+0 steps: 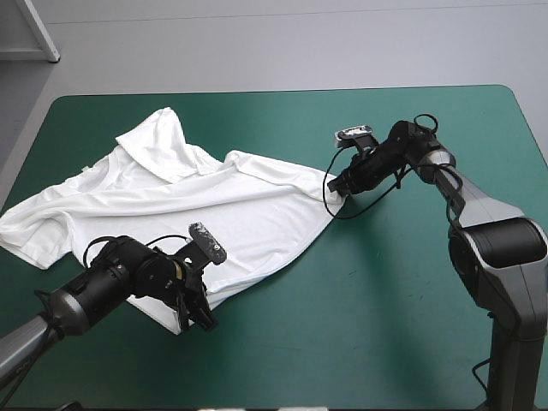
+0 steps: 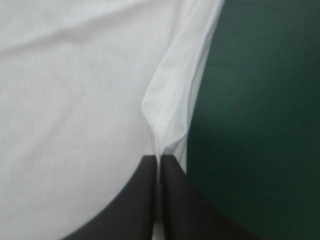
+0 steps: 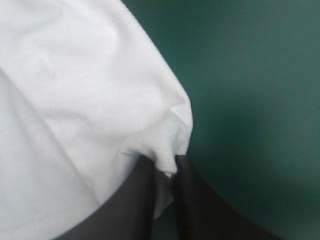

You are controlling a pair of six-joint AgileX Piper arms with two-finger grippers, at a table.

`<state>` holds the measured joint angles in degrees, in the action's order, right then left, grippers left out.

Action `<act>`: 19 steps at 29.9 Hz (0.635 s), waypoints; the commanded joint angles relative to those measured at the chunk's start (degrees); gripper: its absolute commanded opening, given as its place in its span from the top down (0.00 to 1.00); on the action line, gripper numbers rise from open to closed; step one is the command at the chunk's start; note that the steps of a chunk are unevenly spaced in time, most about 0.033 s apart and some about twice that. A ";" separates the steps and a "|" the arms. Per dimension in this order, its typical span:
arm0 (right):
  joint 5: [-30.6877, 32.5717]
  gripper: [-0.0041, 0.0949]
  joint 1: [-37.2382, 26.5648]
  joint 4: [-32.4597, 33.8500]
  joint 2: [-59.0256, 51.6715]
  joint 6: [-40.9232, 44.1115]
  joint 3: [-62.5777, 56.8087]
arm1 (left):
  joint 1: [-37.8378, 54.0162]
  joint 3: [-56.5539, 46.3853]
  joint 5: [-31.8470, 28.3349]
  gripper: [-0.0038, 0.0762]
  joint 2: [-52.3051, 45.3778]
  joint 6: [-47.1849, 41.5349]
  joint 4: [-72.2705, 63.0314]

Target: Fold the cloth

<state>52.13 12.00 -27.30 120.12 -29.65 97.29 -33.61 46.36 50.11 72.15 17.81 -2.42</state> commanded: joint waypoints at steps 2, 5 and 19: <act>1.20 0.97 0.00 0.84 -2.97 -0.07 2.60 | 0.02 1.63 -2.11 0.93 -1.44 -1.43 -0.63; 3.13 0.97 0.00 0.71 -3.84 -0.07 5.02 | 0.02 1.63 -2.49 0.93 -1.44 -1.82 -0.63; 10.32 0.97 0.00 -3.84 -16.57 -0.52 24.29 | 0.02 15.17 -5.77 0.93 -2.11 -2.98 7.30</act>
<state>63.81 12.18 -29.17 109.46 -29.60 116.50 -33.61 55.09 47.51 71.71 16.13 0.00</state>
